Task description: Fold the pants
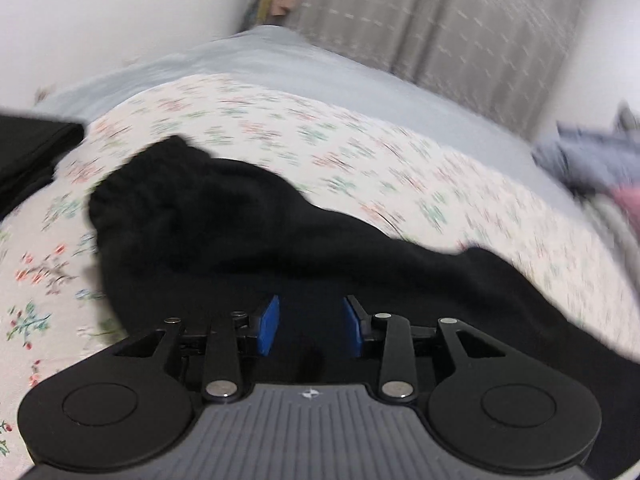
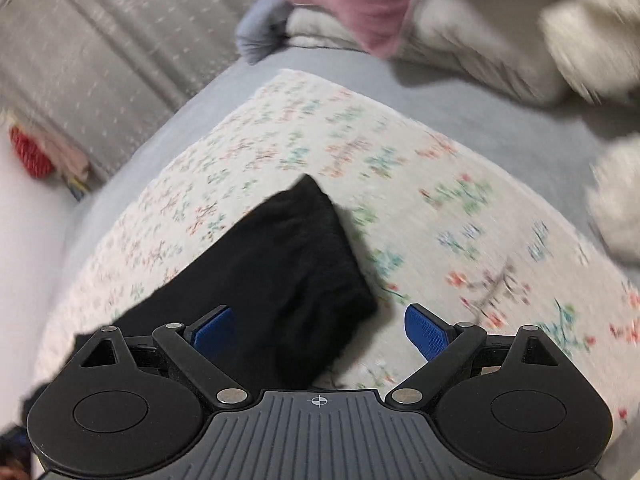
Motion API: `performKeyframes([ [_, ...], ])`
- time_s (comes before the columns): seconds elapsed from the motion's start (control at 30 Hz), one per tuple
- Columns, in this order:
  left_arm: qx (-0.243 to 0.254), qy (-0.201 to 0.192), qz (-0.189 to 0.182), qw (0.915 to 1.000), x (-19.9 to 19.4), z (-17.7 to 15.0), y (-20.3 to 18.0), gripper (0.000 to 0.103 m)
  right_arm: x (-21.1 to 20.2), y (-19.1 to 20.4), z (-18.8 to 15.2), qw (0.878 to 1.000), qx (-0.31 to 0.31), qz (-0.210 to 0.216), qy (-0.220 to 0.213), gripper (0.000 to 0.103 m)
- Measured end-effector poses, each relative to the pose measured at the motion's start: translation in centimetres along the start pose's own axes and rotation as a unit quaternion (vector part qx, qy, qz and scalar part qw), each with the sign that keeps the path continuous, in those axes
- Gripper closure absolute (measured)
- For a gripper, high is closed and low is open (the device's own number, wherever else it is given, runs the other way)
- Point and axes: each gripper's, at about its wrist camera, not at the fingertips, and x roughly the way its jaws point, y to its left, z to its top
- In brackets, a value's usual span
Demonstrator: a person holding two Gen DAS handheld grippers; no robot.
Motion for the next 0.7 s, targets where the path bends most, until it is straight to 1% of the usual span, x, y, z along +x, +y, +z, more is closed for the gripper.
performKeyframes([
  [0.07, 0.042, -0.004, 0.005, 0.9991, -0.1, -0.5, -2.4, 0.055, -0.2, -0.9, -0.3, 0.999, 0.013, 0.036, 0.01, 0.01],
  [0.13, 0.071, -0.008, -0.002, 0.9974, -0.1, -1.0, -4.2, 0.055, 0.2, -1.6, -0.6, 0.998, 0.025, 0.058, 0.022, 0.015],
  [0.2, 0.086, -0.007, -0.018, 0.9961, -0.1, -1.3, -5.8, 0.054, 0.9, -2.3, -1.1, 0.996, 0.05, 0.07, 0.031, 0.019],
  [0.33, 0.116, 0.003, -0.044, 0.9923, 0.1, -2.7, -9.1, 0.054, 1.9, -2.7, -1.7, 0.991, 0.089, 0.1, 0.019, 0.024],
  [0.47, 0.145, 0.02, -0.074, 0.9864, 0.5, -4.7, -12.9, 0.053, 2.6, -1.7, -2.2, 0.992, 0.085, 0.093, -0.002, 0.024],
  [0.5, 0.148, 0.028, -0.085, 0.9849, 0.7, -5.2, -13.7, 0.053, 2.8, -1.5, -2.3, 0.992, 0.083, 0.09, -0.009, 0.022],
  [0.6, 0.155, 0.055, -0.119, 0.9792, 1.3, -7.1, -16.0, 0.052, 3.4, -1.0, -2.6, 0.993, 0.073, 0.082, -0.032, 0.022],
  [0.67, 0.169, 0.064, -0.126, 0.9754, 1.8, -8.3, -17.5, 0.05, 3.8, -0.4, -2.7, 0.994, 0.06, 0.073, -0.046, 0.022],
  [0.7, 0.18, 0.062, -0.119, 0.9745, 2.0, -9.0, -18.2, 0.045, 3.8, -0.2, -2.8, 0.995, 0.057, 0.069, -0.052, 0.022],
])
